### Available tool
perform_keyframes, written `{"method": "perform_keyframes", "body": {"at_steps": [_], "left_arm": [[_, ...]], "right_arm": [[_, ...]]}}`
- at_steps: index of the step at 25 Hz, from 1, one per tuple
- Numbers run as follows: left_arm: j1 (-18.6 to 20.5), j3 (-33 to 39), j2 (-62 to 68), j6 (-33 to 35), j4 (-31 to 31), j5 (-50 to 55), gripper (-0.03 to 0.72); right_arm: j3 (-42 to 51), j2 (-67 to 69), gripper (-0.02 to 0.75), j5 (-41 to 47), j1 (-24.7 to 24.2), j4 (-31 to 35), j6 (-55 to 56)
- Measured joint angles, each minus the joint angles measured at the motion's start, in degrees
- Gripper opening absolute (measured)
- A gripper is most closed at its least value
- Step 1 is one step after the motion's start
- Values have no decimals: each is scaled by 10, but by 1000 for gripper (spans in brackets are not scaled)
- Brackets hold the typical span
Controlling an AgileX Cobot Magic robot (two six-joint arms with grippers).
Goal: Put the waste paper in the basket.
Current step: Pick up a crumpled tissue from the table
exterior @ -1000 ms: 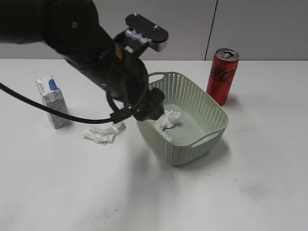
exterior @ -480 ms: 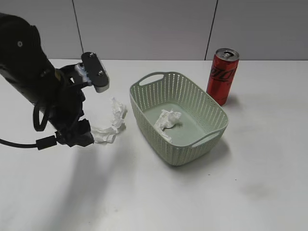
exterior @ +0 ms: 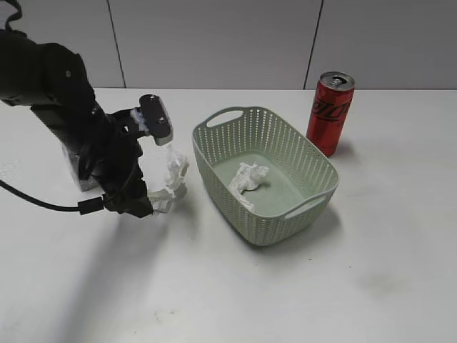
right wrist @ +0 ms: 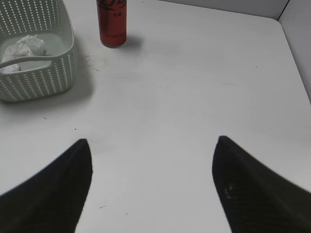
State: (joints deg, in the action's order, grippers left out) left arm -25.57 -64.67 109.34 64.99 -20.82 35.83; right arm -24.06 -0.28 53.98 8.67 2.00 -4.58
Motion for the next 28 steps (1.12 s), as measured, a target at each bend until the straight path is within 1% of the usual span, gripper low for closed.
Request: {"method": "perform_keyframes", "body": {"at_steps": [4,8,10,13,14,18,19,22,26,28], "left_arm": [[0,-34,37,6,-2,1,568],[0,-43,73,7,-4,4,565],[0,-48,80,8,-7,5,546],[2,-52,86,8,-14,5,461],[2,-53,87,8,-16,5,409],[2,-56,89,9,-21,0,116],[3,-56,89,9,-24,0,70],[3,-54,82,0,-30,15,21],[2,-47,51,-37,-33,57,12],[2,-47,13,-53,-38,82,11]], "right_arm": [[0,0,582,0,0,0,0],[0,0,583,0,0,0,0],[0,0,583,0,0,0,0],[0,0,583,0,0,0,0],[0,0,583,0,0,0,0],[0,0,583,0,0,0,0],[0,0,582,0,0,-1,0],[0,0,582,0,0,-1,0],[0,0,582,0,0,-1,0],[0,0,582,0,0,-1,0]]}}
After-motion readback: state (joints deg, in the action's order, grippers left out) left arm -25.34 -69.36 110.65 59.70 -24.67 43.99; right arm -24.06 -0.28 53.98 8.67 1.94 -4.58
